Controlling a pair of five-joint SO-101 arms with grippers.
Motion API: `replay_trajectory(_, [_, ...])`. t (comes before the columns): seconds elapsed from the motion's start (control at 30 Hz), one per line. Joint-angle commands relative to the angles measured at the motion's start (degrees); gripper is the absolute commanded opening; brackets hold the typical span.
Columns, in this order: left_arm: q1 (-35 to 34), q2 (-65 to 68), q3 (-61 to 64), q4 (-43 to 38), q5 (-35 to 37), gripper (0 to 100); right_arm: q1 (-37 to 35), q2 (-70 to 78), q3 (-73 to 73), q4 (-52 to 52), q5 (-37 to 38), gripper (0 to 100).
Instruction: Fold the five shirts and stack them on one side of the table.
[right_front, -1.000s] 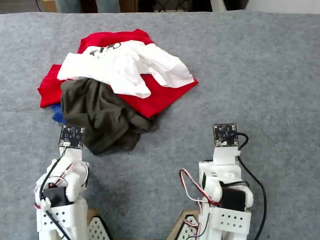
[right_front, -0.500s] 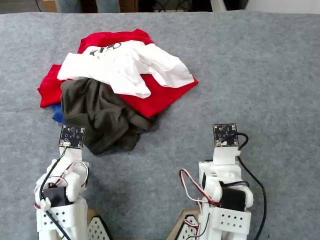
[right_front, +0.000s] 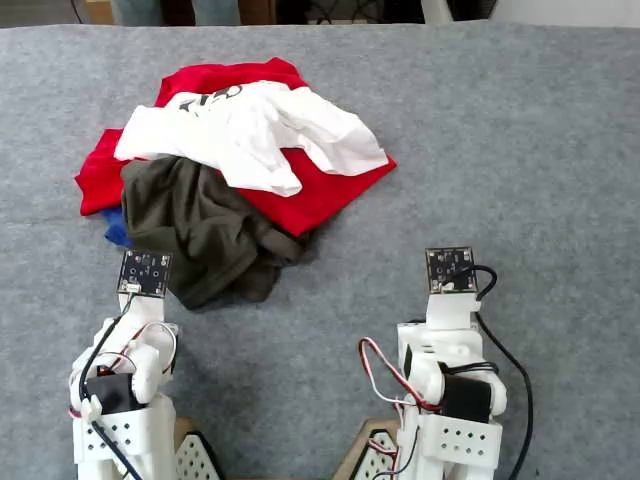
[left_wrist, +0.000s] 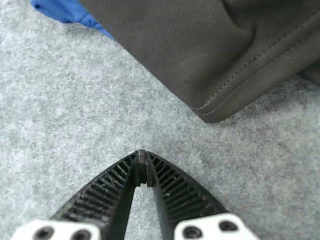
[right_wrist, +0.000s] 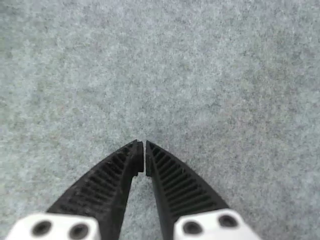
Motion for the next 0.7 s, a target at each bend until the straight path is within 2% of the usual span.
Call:
replay_trajectory(0.0, [0.5, -0.1, 0.7, -0.4, -0.4, 3, -0.6, -4.7, 0.0, -0.4, -0.4, 1.8])
replay_trajectory(0.6, [0.5, -0.1, 0.7, -0.4, -0.4, 3, -0.7, -4.7, -1.6, -0.7, 0.1, 2.1])
replay_trajectory(0.67, [0.5, -0.1, 0.7, -0.4, -0.4, 3, -0.7, -4.7, -3.7, -0.8, 2.0, 2.1])
